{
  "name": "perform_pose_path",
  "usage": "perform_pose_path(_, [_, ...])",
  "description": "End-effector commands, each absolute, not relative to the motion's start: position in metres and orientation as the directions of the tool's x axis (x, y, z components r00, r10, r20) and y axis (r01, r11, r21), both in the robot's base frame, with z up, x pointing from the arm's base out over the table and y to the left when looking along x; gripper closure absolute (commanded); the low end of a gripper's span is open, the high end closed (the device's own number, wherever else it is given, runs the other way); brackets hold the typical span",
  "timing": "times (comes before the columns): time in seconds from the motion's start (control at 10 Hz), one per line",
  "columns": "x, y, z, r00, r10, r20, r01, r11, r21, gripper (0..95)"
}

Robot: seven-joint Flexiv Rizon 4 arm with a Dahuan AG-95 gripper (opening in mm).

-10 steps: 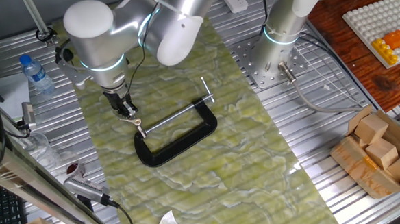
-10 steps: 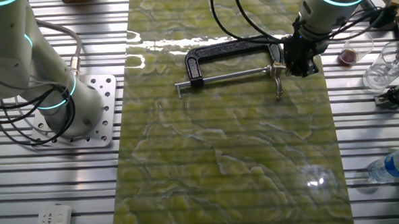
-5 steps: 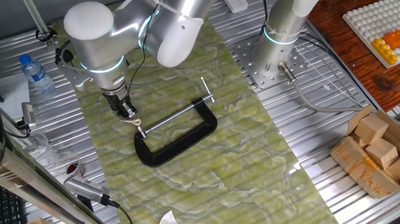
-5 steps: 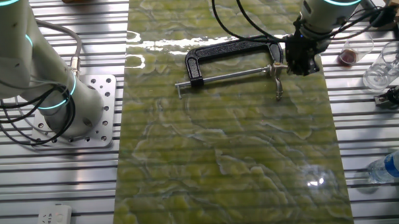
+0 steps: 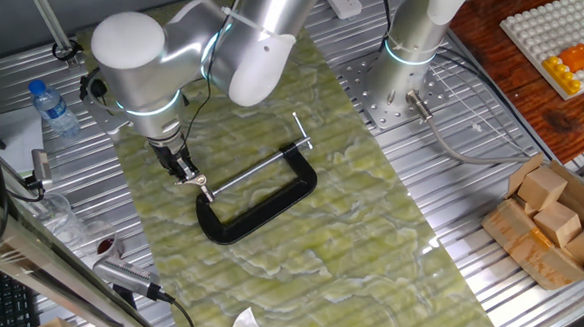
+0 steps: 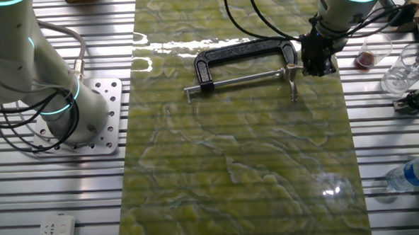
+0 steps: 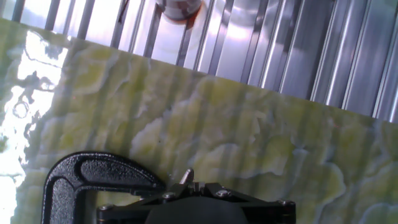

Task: Turn on the water tap

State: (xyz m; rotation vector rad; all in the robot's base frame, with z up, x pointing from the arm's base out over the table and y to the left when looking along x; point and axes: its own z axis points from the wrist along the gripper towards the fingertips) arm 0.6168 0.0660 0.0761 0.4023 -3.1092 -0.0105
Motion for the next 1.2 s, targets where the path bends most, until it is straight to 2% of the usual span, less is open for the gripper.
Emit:
perform_pose_path(0.1, [0.617,0.067,0.076,-0.97,-0.243,0.006,-0.243,0.97,0.007,95.0])
perform_pose_path(0.7, [0.624,0.055,0.08,-0.951,-0.308,0.011,-0.308,0.951,-0.002,95.0])
perform_pose_path(1.2, [0.633,0.055,0.081,-0.954,-0.301,0.0,-0.301,0.953,0.012,95.0])
